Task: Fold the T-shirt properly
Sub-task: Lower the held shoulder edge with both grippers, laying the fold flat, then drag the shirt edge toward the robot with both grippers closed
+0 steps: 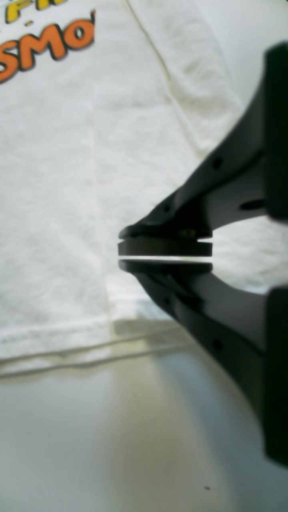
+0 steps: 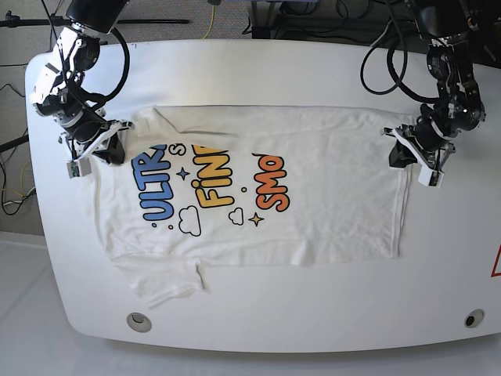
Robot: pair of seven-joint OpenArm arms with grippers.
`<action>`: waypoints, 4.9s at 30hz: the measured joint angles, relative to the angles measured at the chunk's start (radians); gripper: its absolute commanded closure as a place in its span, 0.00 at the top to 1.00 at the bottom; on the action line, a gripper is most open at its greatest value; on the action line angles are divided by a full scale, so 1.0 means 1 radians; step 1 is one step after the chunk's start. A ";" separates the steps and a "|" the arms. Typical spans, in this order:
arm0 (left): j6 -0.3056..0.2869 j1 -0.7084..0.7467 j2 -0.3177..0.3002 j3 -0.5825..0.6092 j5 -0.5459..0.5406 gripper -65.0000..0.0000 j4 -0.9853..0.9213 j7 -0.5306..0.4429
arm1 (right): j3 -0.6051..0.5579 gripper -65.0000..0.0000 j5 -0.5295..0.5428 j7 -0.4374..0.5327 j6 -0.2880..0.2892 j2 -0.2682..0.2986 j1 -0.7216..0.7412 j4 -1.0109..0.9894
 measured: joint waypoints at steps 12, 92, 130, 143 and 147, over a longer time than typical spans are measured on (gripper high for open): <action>0.029 -0.019 -0.002 0.021 0.091 0.01 -0.063 -0.029 | -0.063 0.00 -0.084 0.013 0.003 0.006 0.027 -0.010; 0.047 0.101 -0.019 0.020 0.111 0.50 0.070 -0.154 | -0.037 0.16 -0.215 0.172 -0.018 0.022 -0.019 -0.016; 0.060 0.272 0.025 0.083 0.137 0.31 0.084 -0.312 | -0.018 0.00 -0.210 0.153 0.002 0.011 -0.254 0.111; 0.049 0.414 0.026 0.080 0.109 0.00 0.114 -0.416 | -0.007 0.00 -0.211 0.199 0.001 0.011 -0.258 0.021; 0.039 0.435 0.037 0.080 0.101 0.00 0.114 -0.442 | -0.008 0.00 -0.212 0.209 0.000 0.011 -0.242 0.000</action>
